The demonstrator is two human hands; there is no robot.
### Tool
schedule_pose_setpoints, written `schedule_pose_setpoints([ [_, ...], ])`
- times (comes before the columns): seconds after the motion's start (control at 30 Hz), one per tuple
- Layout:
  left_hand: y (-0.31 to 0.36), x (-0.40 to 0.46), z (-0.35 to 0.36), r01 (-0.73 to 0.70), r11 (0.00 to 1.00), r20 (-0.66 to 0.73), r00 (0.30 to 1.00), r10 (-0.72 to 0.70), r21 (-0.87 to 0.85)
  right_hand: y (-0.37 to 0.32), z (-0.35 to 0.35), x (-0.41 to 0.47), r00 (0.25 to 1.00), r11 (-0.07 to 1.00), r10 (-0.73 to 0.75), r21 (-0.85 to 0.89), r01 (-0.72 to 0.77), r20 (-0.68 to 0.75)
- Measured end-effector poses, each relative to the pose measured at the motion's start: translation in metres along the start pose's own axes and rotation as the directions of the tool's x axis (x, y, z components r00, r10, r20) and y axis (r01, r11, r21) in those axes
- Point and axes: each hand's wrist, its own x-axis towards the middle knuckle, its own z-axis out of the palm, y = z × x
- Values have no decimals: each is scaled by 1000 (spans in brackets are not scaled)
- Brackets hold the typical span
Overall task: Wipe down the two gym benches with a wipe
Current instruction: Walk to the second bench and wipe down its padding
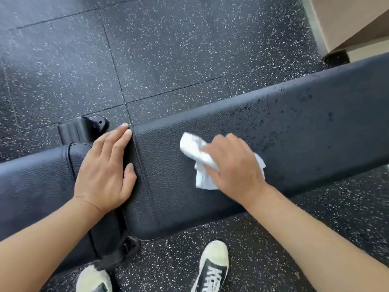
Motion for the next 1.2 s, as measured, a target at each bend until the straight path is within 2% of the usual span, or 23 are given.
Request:
schedule_pose_setpoints([
  [0.13, 1, -2, 0, 3, 1000, 0, 1000, -3, 4, 22, 10, 82, 942, 941, 328, -63, -333, -72],
  [0.23, 1, -1, -2, -1, 1000, -2, 1000, 1, -8, -5, 24, 94, 906, 902, 409, -105, -419, -105],
  [0.33, 4, -1, -4, 13, 1000, 2, 1000, -13, -15, -68, 39, 62, 955, 955, 291, -47, -294, -55],
  [0.43, 3, -1, -7, 18, 999, 11, 1000, -18, -34, -107, 43, 9, 998, 998, 47, -35, -46, 32],
  [0.53, 3, -2, -8, 19, 1000, 0, 1000, -19, -19, -90, 31, -28, 990, 995, -94, -14, 96, 108],
  [0.6, 3, -2, -7, 8, 1000, -13, 1000, -8, -20, -57, 19, -36, 989, 991, -94, -84, 104, 115],
  [0.67, 1, -2, -6, 14, 999, -8, 1000, -15, -34, -20, 8, -27, 997, 986, 50, -162, -41, 56],
  [0.73, 0, -3, -5, 21, 999, -14, 1000, -22, -47, -3, 4, -8, 956, 941, 292, -169, -295, -41],
  [0.77, 0, -3, -6, 19, 999, -17, 1000, -20, -50, -6, 6, 2, 922, 909, 378, -153, -387, -84],
  [0.83, 1, -4, -8, 16, 998, -10, 1000, -17, -57, -34, 19, 15, 887, 876, 446, -146, -460, -120],
  [0.9, 0, -5, -10, 27, 997, 15, 1000, -26, -66, -80, 36, 11, 915, 904, 397, -139, -403, -73],
  [1.03, 3, -6, -21, 50, 991, 42, 998, -45, -121, -149, 46, -41, 982, 986, 104, -143, -81, 158],
  [1.13, 2, -5, -23, 68, 990, 75, 995, -60, -121, -125, 34, -44, 967, 985, -120, -92, 144, 225],
  [1.2, 4, -5, -23, 93, 990, 91, 992, -83, -110, -89, 17, -21, 958, 970, -174, -130, 207, 230],
])
